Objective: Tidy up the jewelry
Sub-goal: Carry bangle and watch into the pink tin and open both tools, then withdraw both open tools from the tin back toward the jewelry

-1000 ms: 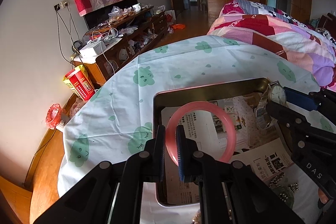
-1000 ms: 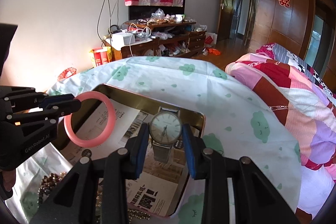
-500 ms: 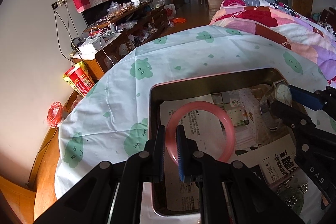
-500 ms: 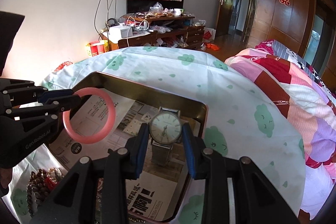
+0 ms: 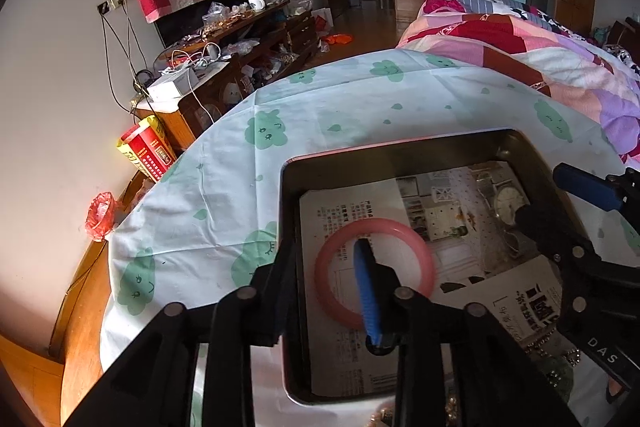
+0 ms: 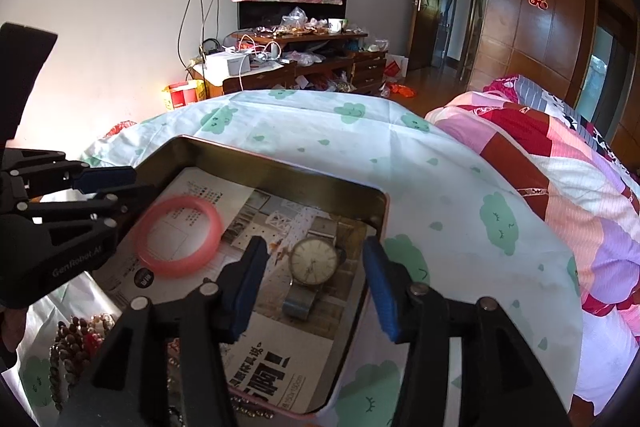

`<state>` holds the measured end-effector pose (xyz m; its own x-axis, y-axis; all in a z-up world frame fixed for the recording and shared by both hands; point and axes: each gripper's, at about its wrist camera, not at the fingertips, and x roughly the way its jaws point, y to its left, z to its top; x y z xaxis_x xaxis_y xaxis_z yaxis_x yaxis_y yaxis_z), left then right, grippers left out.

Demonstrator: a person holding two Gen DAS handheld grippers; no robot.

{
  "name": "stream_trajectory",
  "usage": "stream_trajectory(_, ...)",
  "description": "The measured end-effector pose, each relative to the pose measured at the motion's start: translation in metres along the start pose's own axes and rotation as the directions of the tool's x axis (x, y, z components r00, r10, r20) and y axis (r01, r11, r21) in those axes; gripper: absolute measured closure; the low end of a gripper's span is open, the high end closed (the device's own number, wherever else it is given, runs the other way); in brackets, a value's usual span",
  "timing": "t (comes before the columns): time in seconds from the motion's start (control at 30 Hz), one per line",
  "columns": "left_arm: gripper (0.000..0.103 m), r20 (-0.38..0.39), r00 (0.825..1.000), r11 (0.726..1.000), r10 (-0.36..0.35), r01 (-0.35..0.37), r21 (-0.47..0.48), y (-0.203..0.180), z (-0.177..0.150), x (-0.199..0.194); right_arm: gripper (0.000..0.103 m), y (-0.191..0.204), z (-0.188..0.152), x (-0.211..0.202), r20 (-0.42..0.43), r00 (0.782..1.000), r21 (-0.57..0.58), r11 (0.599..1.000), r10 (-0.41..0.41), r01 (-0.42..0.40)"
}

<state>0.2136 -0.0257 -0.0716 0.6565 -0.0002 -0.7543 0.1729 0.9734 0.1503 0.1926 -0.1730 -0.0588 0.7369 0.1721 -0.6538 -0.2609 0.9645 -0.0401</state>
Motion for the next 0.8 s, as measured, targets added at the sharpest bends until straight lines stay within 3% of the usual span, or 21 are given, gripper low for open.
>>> stream_trajectory(0.23, 0.051, 0.023, 1.0, 1.0, 0.007, -0.007, 0.007, -0.006, -0.006, -0.011, 0.044, 0.0, -0.006, -0.008, 0.011, 1.0, 0.019, 1.0, -0.008, 0.008)
stream_trajectory(0.5, 0.05, 0.054, 0.999, 1.0, -0.009, 0.01, -0.02, 0.005, -0.011, -0.031, 0.042, -0.001, -0.011, -0.015, 0.017, 1.0, 0.037, 0.999, -0.013, 0.012)
stream_trajectory(0.8, 0.049, 0.034, 0.998, 0.995, 0.049, -0.046, -0.083, 0.04, -0.047, -0.051, 0.037, -0.007, -0.026, -0.038, 0.016, 1.0, 0.067, 0.998, -0.02, 0.019)
